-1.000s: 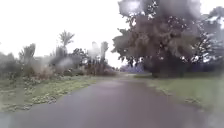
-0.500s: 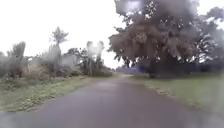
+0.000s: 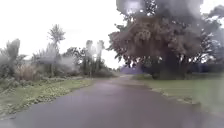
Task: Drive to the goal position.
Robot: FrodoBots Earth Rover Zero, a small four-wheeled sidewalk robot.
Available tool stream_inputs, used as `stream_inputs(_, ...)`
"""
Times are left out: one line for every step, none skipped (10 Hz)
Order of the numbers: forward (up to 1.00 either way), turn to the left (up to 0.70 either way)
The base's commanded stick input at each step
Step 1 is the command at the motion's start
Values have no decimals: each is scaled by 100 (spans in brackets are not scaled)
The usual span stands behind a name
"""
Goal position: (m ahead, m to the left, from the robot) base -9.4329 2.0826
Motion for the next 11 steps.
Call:
stream_inputs(85, -18)
stream_inputs(85, -29)
stream_inputs(85, -34)
stream_inputs(85, -34)
stream_inputs(85, 0)
stream_inputs(85, 0)
stream_inputs(85, 0)
stream_inputs(85, 0)
stream_inputs(85, 0)
stream_inputs(85, 0)
stream_inputs(85, 0)
